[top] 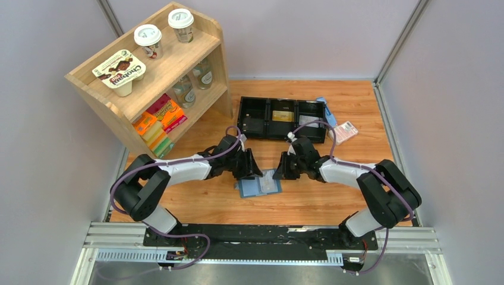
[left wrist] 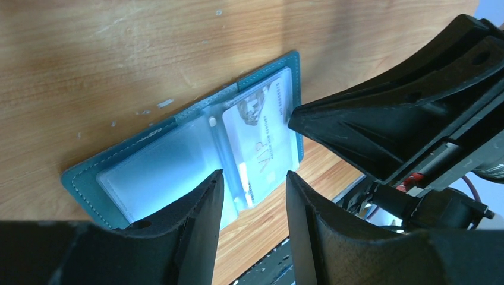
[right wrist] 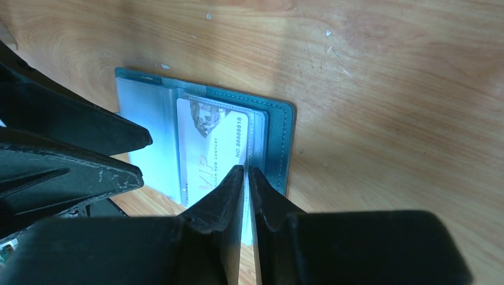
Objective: Take the credit cards out of the card holder
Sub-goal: Remove the credit card from the card holder.
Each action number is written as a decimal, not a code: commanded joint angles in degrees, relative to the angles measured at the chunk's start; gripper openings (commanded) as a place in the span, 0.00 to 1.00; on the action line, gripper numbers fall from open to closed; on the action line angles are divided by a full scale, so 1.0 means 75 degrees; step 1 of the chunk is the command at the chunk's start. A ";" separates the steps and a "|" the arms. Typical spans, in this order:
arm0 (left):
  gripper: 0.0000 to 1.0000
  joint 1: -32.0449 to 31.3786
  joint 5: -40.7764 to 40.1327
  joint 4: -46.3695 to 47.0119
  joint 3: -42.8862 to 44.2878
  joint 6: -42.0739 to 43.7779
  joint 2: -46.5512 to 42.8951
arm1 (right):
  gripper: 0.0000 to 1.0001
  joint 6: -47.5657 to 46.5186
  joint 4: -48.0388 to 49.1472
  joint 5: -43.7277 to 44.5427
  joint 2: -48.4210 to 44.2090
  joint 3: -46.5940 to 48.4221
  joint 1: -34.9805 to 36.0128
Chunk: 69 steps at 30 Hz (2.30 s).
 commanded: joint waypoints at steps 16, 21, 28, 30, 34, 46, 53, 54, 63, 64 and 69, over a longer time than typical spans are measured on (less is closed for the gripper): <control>0.49 -0.0036 0.0085 0.0663 -0.0262 -0.0553 0.0673 | 0.14 0.0348 0.0706 -0.0240 0.0227 -0.0483 -0.0030; 0.47 -0.0036 0.0330 0.1412 -0.0414 -0.0729 0.0814 | 0.14 0.0384 0.0777 -0.0264 0.0285 -0.0530 -0.0030; 0.45 -0.0036 0.0530 0.2093 -0.0555 -0.0952 0.0850 | 0.14 0.0407 0.0824 -0.0311 0.0285 -0.0553 -0.0030; 0.43 -0.0036 0.0484 0.2222 -0.0590 -0.0999 0.0686 | 0.14 0.0407 0.0812 -0.0311 0.0297 -0.0553 -0.0030; 0.40 -0.0036 0.0425 0.2433 -0.0696 -0.1022 0.0405 | 0.14 0.0419 0.0788 -0.0287 0.0297 -0.0565 -0.0030; 0.27 -0.0036 0.0378 0.3850 -0.1305 -0.1397 -0.0006 | 0.14 0.0431 0.0765 -0.0264 0.0344 -0.0553 -0.0030; 0.22 -0.0036 0.0436 0.4062 -0.1352 -0.1514 0.0181 | 0.14 0.0442 0.0765 -0.0264 0.0332 -0.0565 -0.0030; 0.22 -0.0036 0.0425 0.4074 -0.1340 -0.1515 0.0205 | 0.14 0.0442 0.0765 -0.0252 0.0332 -0.0565 -0.0030; 0.06 -0.0036 0.0086 0.3304 -0.1457 -0.1222 -0.0263 | 0.14 0.0419 0.0695 -0.0170 0.0461 -0.0565 -0.0030; 0.04 -0.0025 -0.0020 0.3162 -0.1446 -0.1094 -0.0415 | 0.14 0.0407 0.0671 -0.0147 0.0496 -0.0553 -0.0030; 0.00 0.0069 -0.0349 0.1943 -0.1481 -0.0730 -0.0849 | 0.13 0.0395 0.0613 -0.0065 0.0601 -0.0542 -0.0030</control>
